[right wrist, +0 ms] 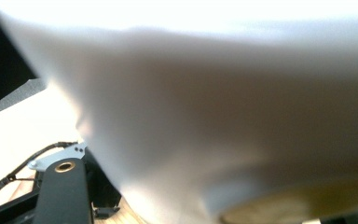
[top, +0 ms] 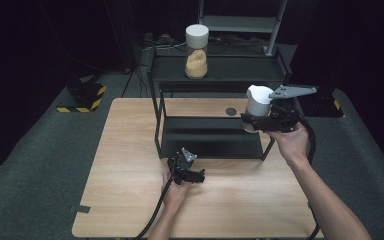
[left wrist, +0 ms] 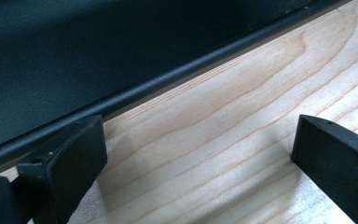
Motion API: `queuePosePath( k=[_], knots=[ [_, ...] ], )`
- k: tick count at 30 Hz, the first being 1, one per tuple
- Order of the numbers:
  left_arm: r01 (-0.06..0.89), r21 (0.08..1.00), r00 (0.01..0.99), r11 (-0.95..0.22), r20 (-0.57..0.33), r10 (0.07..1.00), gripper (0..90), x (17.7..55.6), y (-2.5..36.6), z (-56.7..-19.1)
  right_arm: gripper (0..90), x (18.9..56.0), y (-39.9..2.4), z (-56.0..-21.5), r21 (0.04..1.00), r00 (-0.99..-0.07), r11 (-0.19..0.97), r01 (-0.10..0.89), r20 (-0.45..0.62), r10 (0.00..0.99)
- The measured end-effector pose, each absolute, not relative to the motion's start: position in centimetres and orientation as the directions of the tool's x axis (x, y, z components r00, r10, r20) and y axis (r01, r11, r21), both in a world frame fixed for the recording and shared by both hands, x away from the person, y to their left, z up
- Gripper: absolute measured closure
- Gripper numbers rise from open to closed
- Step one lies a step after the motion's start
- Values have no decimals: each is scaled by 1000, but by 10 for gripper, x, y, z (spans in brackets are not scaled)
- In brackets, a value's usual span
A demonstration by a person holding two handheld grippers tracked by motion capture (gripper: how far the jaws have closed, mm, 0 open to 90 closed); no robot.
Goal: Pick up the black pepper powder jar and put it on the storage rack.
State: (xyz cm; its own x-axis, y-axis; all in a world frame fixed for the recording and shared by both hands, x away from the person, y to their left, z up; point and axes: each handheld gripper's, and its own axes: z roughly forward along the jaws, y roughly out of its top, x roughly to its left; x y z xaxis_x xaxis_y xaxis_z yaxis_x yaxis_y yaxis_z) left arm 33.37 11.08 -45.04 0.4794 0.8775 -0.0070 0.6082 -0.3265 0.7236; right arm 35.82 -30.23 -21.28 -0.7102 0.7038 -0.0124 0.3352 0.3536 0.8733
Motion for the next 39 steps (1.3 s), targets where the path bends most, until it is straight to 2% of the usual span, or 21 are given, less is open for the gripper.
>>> queuePosePath(
  k=[14,21,25,30,39],
  knots=[
    [609,723,479,-326,-7,878,30,334,111,-450,304,369,-294,-149,883,-734,361,301,-27,678],
    [608,723,480,-327,-6,877,31,334,111,-450,304,381,-283,-125,879,-711,356,318,-27,702],
    [608,723,479,-328,-5,878,31,334,111,-450,304,390,-280,-119,879,-700,340,333,-11,714],
    [609,723,479,-326,-7,878,31,334,111,-450,304,412,-266,-111,870,-644,313,380,6,765],
    [609,723,480,-326,-8,877,31,334,111,-450,304,440,-238,-111,849,-575,301,435,5,818]
  ],
)
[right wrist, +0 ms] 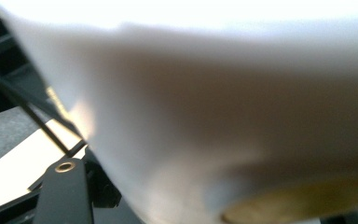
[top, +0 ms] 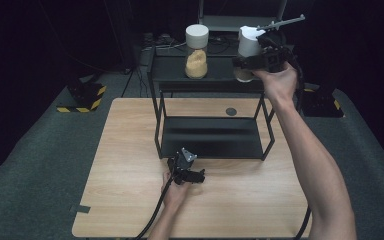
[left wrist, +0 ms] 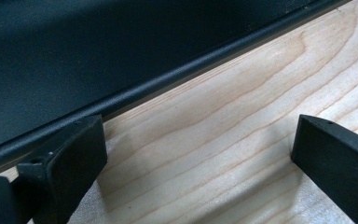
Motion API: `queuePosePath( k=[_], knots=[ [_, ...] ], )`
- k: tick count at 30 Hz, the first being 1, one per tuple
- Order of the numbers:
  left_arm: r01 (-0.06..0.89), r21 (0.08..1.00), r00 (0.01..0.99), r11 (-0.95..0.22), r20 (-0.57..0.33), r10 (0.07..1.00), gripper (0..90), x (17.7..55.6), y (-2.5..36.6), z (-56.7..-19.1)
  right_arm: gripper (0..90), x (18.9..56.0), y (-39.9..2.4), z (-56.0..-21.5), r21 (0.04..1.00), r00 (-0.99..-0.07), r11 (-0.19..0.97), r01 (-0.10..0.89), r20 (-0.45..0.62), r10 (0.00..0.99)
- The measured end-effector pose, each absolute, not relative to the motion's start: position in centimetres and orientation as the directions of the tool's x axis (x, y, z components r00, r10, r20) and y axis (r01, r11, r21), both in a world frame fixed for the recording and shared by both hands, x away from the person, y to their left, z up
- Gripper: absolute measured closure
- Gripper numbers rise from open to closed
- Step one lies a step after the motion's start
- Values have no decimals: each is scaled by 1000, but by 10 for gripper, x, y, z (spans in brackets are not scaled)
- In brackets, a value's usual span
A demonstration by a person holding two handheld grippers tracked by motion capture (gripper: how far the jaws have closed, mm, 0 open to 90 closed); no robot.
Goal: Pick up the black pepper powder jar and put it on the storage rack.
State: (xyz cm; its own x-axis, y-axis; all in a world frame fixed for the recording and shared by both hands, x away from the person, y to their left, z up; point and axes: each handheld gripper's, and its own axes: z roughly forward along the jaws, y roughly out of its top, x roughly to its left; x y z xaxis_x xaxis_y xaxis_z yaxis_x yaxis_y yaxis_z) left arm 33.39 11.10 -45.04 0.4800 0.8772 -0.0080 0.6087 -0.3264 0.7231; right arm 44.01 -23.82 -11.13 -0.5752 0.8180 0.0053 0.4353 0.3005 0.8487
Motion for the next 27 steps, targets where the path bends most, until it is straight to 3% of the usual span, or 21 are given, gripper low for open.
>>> queuePosePath(
  k=[12,27],
  knots=[
    [609,723,480,-326,-8,877,31,334,111,-450,304,459,-215,-117,846,-524,280,453,-1,852],
    [609,723,480,-326,-8,877,31,334,111,-450,303,466,-213,-126,846,-536,295,445,-13,844]
  ],
)
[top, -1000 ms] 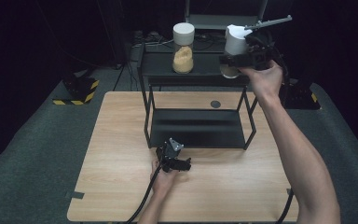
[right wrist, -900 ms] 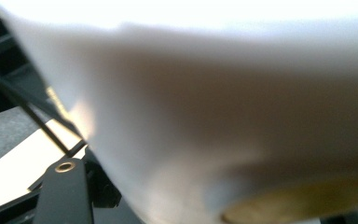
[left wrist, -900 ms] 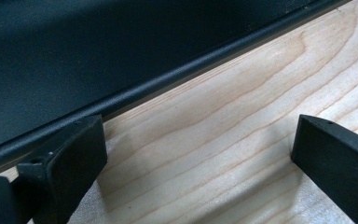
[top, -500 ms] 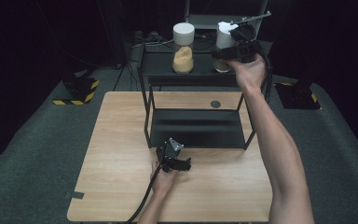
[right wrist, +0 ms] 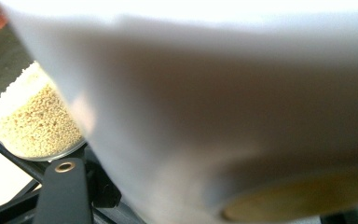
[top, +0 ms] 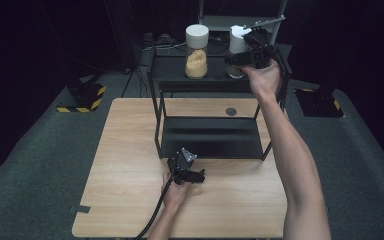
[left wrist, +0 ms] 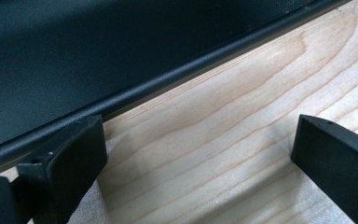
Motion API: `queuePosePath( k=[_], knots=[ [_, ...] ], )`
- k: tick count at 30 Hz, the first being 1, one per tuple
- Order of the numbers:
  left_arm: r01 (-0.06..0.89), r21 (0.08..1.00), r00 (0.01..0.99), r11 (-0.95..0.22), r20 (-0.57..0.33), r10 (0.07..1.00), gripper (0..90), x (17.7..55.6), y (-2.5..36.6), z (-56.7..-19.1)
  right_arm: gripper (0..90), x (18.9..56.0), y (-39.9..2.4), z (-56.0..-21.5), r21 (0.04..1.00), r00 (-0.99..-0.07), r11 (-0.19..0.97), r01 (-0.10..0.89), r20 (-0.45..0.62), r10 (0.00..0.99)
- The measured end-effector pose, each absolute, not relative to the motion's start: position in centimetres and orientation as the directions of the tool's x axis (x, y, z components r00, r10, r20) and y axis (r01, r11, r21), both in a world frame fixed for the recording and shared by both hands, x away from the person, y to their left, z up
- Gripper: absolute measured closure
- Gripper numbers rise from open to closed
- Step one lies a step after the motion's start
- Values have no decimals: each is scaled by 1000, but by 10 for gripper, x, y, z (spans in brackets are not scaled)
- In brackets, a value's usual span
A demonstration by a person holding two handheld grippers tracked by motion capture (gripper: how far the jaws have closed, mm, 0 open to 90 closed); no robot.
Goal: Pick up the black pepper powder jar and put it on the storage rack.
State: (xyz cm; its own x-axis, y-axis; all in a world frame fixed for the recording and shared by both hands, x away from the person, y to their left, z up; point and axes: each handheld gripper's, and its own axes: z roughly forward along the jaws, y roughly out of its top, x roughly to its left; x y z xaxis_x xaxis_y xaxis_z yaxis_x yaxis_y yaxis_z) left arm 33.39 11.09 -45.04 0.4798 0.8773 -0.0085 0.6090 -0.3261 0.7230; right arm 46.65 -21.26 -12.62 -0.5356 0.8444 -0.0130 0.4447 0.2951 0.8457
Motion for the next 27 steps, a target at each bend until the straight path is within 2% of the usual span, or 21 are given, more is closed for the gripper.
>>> queuePosePath(
  k=[11,15,19,27],
  knots=[
    [609,723,480,-326,-8,877,31,334,111,-450,289,470,-217,-126,844,-551,296,446,-2,835],
    [609,723,480,-326,-8,877,31,334,111,-450,173,465,-218,-129,859,-541,279,430,-2,841],
    [608,723,480,-327,-7,877,31,334,111,-450,101,465,-226,-130,861,-553,258,437,32,832],
    [609,723,480,-327,-8,877,31,334,111,-450,63,451,-228,-127,863,-553,270,427,13,833]
  ],
)
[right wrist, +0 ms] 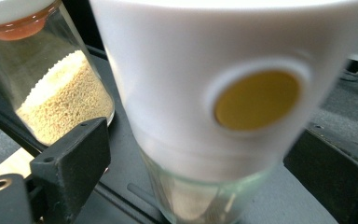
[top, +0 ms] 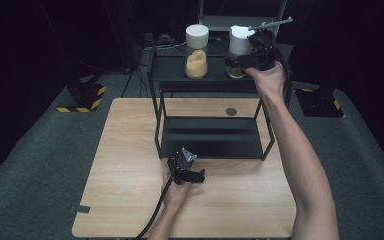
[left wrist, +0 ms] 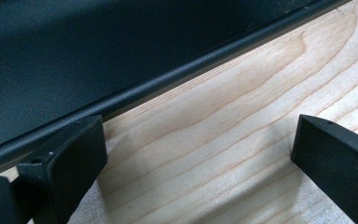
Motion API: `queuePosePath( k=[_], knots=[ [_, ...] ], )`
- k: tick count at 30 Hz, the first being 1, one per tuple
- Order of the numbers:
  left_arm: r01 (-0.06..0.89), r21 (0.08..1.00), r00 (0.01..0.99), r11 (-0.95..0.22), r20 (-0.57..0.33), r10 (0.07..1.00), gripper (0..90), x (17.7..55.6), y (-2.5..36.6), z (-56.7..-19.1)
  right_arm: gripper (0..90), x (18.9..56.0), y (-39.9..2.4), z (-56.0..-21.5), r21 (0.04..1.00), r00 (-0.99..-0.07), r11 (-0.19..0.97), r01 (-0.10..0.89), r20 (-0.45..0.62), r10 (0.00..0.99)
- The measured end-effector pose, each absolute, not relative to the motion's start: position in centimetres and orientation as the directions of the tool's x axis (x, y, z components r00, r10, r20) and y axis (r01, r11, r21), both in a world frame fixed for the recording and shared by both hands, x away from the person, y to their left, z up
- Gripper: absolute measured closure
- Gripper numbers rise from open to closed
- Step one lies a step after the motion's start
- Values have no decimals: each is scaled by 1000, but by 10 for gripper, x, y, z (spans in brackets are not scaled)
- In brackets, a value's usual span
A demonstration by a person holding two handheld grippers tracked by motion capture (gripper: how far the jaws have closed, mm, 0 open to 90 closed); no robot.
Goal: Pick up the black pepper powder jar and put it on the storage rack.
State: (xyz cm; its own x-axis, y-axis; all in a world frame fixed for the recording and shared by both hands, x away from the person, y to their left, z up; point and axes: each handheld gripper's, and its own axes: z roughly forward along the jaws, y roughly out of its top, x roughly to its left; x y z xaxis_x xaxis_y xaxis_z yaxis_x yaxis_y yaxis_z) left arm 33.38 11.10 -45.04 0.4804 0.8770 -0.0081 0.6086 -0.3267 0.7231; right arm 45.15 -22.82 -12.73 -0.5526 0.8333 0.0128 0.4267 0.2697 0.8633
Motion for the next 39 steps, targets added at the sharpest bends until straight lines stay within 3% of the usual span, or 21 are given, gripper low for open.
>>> queuePosePath(
  k=[39],
  knots=[
    [609,720,483,-332,-4,876,31,334,111,-450,86,408,-288,-155,891,-527,204,405,46,849]
  ],
)
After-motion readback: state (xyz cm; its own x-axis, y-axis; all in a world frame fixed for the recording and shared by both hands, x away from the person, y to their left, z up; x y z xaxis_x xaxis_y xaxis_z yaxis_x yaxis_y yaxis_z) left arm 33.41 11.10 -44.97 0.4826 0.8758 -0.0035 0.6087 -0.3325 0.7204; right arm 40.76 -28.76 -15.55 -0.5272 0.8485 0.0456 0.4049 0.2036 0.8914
